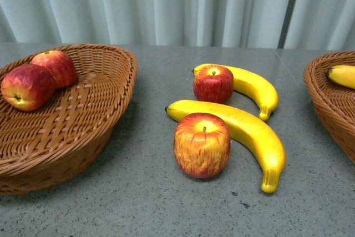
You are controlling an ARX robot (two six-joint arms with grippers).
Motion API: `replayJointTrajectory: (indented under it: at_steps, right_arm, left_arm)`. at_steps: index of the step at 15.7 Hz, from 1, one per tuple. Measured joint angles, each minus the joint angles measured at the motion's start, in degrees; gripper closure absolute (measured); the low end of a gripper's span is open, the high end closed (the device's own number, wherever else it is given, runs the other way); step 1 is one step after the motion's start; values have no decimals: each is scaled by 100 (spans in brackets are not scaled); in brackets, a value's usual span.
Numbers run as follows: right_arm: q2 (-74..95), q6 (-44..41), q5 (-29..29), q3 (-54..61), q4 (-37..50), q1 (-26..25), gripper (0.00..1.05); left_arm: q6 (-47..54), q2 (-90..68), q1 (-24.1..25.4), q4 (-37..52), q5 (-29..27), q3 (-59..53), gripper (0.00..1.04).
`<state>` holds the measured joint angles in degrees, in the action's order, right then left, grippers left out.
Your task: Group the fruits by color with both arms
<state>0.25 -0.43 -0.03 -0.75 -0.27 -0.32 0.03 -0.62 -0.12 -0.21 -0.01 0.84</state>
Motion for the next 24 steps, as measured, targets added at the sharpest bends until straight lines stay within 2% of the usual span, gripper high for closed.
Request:
replayJointTrajectory:
  at_steps: [9, 10, 11, 12, 14, 15, 16, 18, 19, 21, 24]
  right_arm:
    - [0, 0, 0, 0, 0, 0, 7]
    - [0, 0, 0, 0, 0, 0, 7]
    - [0, 4, 11, 0, -2, 0, 7]
    - [0, 9, -13, 0, 7, 4, 7]
    - [0, 11, -9, 0, 7, 4, 7]
    - [0, 11, -7, 0, -2, 0, 7]
    - [0, 9, -9, 0, 2, 0, 7]
    - [0, 9, -7, 0, 2, 0, 7]
    - [0, 9, -9, 0, 2, 0, 7]
    - [0, 11, -7, 0, 2, 0, 7]
    - [0, 11, -7, 0, 2, 0, 7]
  left_arm:
    - [0, 0, 0, 0, 0, 0, 7]
    - [-37, -42, -50, -205, -146, 39, 7]
    - [-299, -734, -605, -1333, -1298, 538, 7]
    - [-337, -1471, -994, -1493, -1998, 933, 7]
    - [-341, -1746, -1012, -1252, -2190, 1108, 7]
    - [-289, -2107, -911, -776, -2197, 1335, 7]
    - [-142, -2575, -883, -221, -2076, 1606, 7]
    - [363, -4387, -988, 1038, -1300, 2404, 7]
    - [522, -5125, -1067, 1375, -1038, 2785, 7]
    - [933, -6828, -1593, 1617, -264, 3860, 7]
    - [1049, -8459, -2402, 1388, 332, 4913, 7]
